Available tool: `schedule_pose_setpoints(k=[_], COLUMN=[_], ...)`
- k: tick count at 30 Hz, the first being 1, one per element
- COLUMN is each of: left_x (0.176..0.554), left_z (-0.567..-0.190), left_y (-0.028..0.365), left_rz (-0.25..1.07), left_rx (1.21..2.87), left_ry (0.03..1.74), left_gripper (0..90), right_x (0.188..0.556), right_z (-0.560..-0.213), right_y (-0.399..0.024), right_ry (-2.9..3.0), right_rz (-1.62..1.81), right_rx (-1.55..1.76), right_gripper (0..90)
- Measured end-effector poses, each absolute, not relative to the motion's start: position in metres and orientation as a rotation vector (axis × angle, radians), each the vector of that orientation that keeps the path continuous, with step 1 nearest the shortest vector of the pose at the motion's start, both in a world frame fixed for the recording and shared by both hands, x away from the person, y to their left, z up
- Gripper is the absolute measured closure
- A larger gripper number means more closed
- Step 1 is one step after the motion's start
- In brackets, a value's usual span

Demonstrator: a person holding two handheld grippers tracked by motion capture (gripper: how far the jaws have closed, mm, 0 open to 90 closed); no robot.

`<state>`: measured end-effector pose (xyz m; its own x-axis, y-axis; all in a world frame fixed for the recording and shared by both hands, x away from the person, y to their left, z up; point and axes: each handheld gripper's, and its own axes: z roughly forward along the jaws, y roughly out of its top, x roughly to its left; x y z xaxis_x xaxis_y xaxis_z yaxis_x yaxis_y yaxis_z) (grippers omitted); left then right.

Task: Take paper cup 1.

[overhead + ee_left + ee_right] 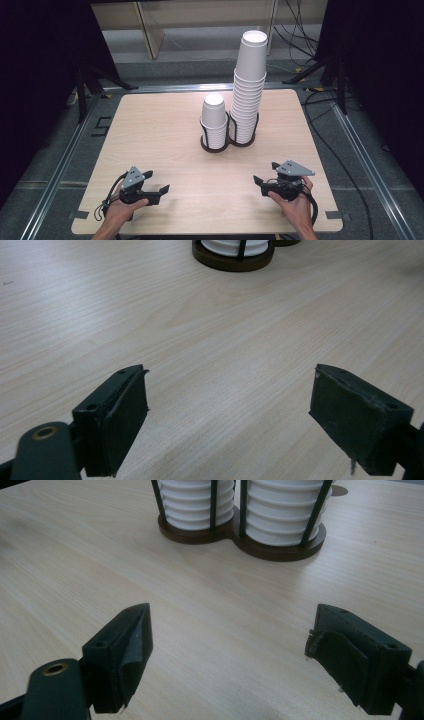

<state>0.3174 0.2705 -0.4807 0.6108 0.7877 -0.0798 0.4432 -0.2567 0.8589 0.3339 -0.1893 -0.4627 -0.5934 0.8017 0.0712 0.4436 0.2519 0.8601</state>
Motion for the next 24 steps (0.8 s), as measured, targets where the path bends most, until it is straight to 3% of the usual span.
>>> schedule_pose_setpoints(k=[24], left_x=[0.318], left_z=[-0.480], left_y=[0.271], left_rz=[0.463], left_rx=[1.900], left_ry=[0.969], left_gripper=[14.9], right_x=[0.347], right_z=[-0.453], right_y=[-0.173], right_ry=[2.138], right_rz=[1.323], right_rx=[1.076], right_gripper=[17.5])
